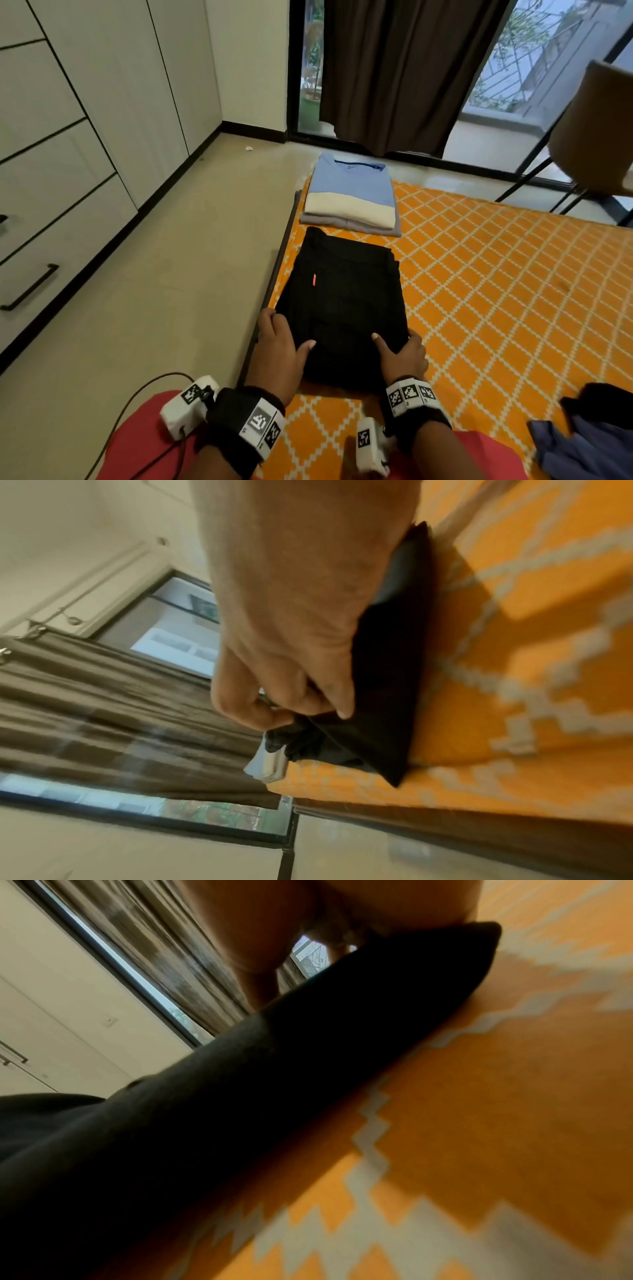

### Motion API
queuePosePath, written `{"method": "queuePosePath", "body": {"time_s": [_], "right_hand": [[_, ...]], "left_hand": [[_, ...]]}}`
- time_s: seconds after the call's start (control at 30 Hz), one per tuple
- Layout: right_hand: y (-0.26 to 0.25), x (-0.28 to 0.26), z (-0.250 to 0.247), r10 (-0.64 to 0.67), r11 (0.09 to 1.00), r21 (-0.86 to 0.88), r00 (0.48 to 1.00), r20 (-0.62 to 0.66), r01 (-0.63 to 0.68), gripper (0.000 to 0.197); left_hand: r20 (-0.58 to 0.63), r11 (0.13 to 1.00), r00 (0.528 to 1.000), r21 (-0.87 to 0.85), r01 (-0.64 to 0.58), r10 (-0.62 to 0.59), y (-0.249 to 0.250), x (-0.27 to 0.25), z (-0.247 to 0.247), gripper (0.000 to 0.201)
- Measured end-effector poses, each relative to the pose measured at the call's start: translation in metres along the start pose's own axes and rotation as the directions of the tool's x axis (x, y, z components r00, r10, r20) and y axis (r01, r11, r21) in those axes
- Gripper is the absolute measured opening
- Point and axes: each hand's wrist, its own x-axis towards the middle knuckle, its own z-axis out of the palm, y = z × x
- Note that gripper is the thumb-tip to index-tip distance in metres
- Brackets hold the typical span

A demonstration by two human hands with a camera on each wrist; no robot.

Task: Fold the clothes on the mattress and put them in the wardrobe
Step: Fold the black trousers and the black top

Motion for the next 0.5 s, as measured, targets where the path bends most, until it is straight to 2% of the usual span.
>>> {"method": "queuePosePath", "body": {"time_s": [0.07, 0.13, 0.3, 0.37, 0.5], "right_hand": [[-0.001, -0.001, 0.000, -0.003, 1.000, -0.001, 1.000, 0.002, 0.003, 0.071], [-0.001, -0.002, 0.000, -0.009, 1.000, -0.004, 1.000, 0.006, 0.009, 0.071], [0.001, -0.002, -0.002, -0.027, 1.000, -0.010, 1.000, 0.015, 0.027, 0.066], [0.001, -0.002, -0.002, -0.042, 0.999, -0.032, 0.999, 0.014, 0.042, 0.064], [0.002, -0.001, 0.001, -0.051, 0.992, -0.116, 0.998, 0.031, 0.054, 0.070]], "left_hand": [[-0.043, 0.998, 0.998, -0.056, -0.038, 0.035, -0.003, -0.004, 0.006, 0.048], [-0.073, 0.990, 0.997, -0.138, -0.031, 0.021, -0.004, -0.005, 0.006, 0.041], [-0.075, 0.945, 0.992, -0.318, 0.072, -0.101, -0.007, 0.007, -0.006, 0.020], [-0.014, 0.938, 0.985, -0.307, 0.161, -0.173, -0.014, 0.017, -0.007, 0.017], [0.101, 0.936, 0.948, -0.162, 0.314, -0.301, -0.030, 0.032, -0.002, 0.020]]}}
